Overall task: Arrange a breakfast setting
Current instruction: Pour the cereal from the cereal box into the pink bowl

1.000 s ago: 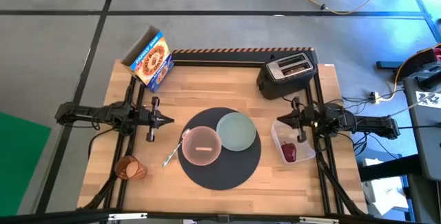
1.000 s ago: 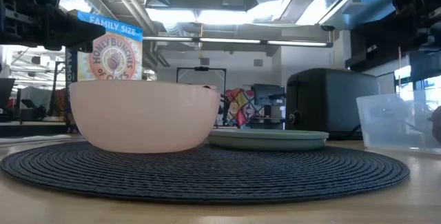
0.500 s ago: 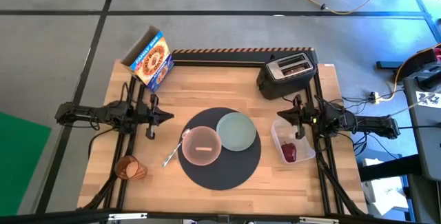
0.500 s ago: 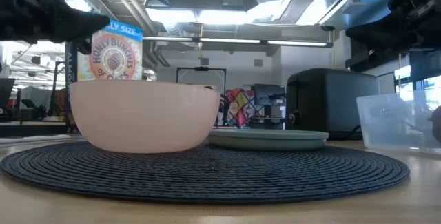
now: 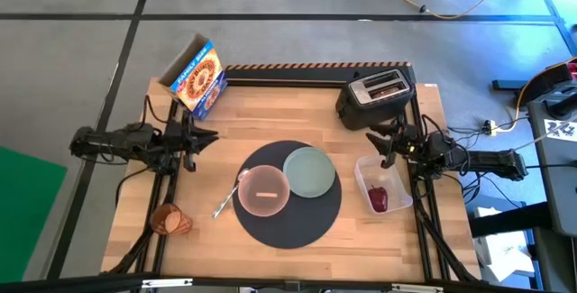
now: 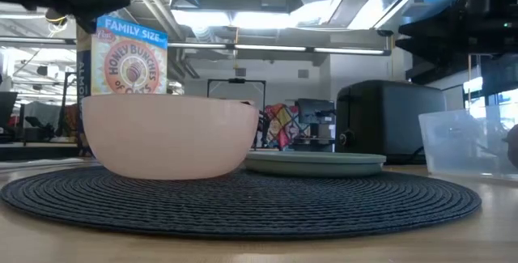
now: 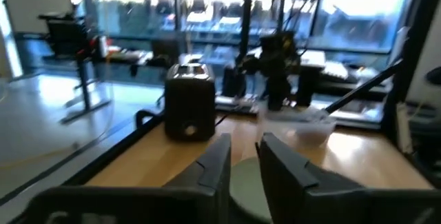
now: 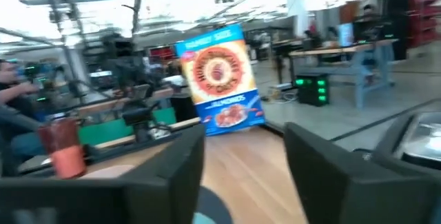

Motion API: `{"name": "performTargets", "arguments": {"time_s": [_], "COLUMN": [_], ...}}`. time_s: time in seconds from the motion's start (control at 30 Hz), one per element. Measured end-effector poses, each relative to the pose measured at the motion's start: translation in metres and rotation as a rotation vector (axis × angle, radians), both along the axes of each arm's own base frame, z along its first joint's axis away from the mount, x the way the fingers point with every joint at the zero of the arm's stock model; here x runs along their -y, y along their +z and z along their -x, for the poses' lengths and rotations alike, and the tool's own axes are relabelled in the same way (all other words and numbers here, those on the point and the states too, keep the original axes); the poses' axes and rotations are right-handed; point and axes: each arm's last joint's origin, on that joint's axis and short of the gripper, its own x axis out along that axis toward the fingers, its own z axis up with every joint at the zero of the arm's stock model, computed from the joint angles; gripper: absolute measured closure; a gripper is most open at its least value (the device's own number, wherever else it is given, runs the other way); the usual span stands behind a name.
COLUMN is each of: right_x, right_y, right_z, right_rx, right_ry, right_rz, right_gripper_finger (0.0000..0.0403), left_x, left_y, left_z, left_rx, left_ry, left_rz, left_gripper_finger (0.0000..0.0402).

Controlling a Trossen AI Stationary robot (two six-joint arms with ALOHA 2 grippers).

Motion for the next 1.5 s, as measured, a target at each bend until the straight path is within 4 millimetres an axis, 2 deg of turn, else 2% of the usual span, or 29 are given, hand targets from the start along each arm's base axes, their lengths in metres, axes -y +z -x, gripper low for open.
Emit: {"name": "performTargets", "arguments": {"time_s": [0.17,0.37,0.5,0.7,0.83,1.2,1.5], "right_x": [0.005,0.009,0.009,0.009,0.009,0.010,0.010], "right_y": [-0.001,-0.003,-0.004,-0.007,-0.009,-0.010,-0.010], "right_z": [-0.002,-0.002,-0.001,-0.002,-0.002,-0.001,-0.001], "right_rx": [-0.011,-0.037,-0.042,-0.072,-0.103,-0.122,-0.123], "right_ry": [-0.208,-0.348,-0.363,-0.365,-0.367,-0.393,-0.395], "right_rz": [-0.037,-0.058,-0.060,-0.054,-0.049,-0.028,-0.027], "right_gripper_finger": [0.0126,0.0099,0.0098,0.0097,0.0097,0.0097,0.0097], "left_x": [0.001,-0.001,-0.001,-0.004,-0.005,-0.009,-0.011], "left_y": [0.023,0.038,0.038,0.017,0.018,0.019,0.034], "left_z": [0.001,0.001,0.004,0.024,0.026,0.027,0.031], "left_rx": [-0.180,-0.377,-0.470,-0.629,-0.570,-0.491,-0.490], "left_ry": [0.062,0.183,0.276,0.512,0.543,0.647,0.653], "left_rz": [0.015,0.178,0.340,0.643,0.720,0.718,0.832], "left_gripper_finger": [0.0279,0.0246,0.0243,0.0243,0.0239,0.0200,0.0171]}}
